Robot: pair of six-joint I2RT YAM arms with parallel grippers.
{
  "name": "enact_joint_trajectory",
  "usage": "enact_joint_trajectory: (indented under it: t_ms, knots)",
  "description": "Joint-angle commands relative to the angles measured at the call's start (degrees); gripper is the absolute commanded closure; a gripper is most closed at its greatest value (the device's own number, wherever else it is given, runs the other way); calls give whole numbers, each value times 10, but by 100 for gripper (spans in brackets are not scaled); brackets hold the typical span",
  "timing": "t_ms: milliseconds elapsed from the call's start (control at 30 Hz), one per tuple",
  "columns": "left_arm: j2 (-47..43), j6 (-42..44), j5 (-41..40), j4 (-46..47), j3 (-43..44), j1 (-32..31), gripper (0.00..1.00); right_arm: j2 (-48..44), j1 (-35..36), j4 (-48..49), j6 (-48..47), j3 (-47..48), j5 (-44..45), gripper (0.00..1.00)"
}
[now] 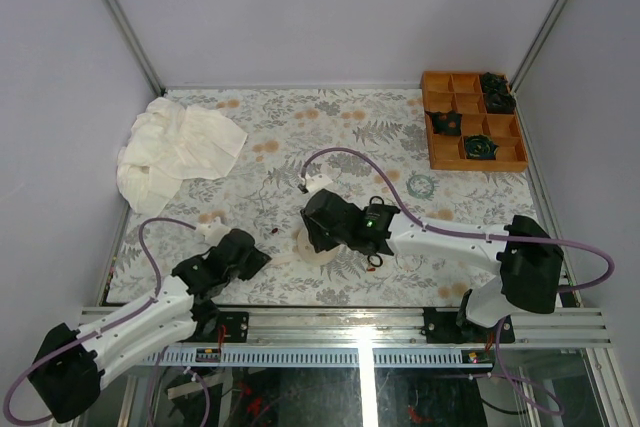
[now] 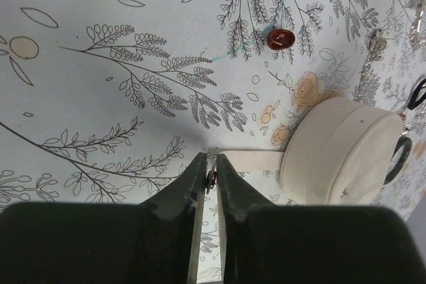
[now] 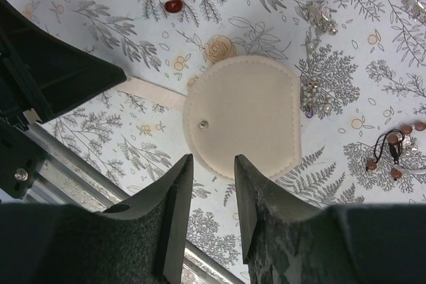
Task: Organize the mixed jewelry
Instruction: Open the jewelry box at the center of the board.
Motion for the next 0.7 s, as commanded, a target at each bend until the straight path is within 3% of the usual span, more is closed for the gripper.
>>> enact_joint_trajectory:
  t_ms: [0, 367, 667]
  knots:
    - [12, 4, -8, 45, -7, -1, 97, -26, -4, 13, 2, -11, 8, 62]
    - [-58, 38, -30, -90, 141, -3, 100, -65, -4, -6, 0, -12, 14, 61]
    - [-8, 92, -22, -102, 271, -3, 100, -113, -4, -30, -4, -9, 21, 55]
